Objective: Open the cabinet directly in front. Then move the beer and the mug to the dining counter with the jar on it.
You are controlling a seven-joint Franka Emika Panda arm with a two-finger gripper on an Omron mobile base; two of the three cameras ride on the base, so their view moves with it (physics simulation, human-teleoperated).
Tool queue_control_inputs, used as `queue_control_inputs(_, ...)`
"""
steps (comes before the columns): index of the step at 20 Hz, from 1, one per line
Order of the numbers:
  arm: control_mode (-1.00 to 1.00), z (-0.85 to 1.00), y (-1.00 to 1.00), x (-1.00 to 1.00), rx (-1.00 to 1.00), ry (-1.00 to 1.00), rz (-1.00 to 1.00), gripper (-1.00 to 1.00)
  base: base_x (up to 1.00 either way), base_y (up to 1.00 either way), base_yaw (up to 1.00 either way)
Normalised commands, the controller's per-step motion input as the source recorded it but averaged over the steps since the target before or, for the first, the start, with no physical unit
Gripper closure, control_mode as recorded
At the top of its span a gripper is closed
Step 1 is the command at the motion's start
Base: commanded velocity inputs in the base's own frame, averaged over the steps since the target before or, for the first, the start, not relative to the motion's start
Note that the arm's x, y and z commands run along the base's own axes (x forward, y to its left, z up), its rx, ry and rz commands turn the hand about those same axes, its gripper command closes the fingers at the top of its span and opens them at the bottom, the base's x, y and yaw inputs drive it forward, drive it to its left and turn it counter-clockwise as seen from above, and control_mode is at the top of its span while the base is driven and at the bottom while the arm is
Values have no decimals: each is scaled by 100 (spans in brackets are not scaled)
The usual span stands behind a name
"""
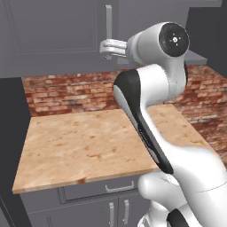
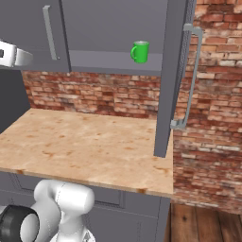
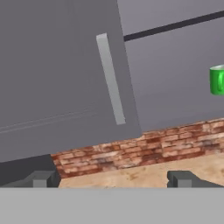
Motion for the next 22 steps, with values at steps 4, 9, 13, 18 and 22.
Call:
queue_control_inputs(4, -100, 12, -35, 0, 5, 15, 0, -100, 0, 0, 0)
queue_control_inputs(9, -100, 0, -1, 7, 0, 0, 0, -100, 0, 0, 0)
queue_control_inputs(13, -100, -1, -10, 38, 0, 0, 2, -100, 0, 0, 0)
queue_control_inputs(18, -100, 0, -14, 38, -2, 0, 11, -100, 0, 0, 0)
queue_control_inputs(22, -100, -8, 1, 16, -19, 1, 11, -100, 0, 0, 0)
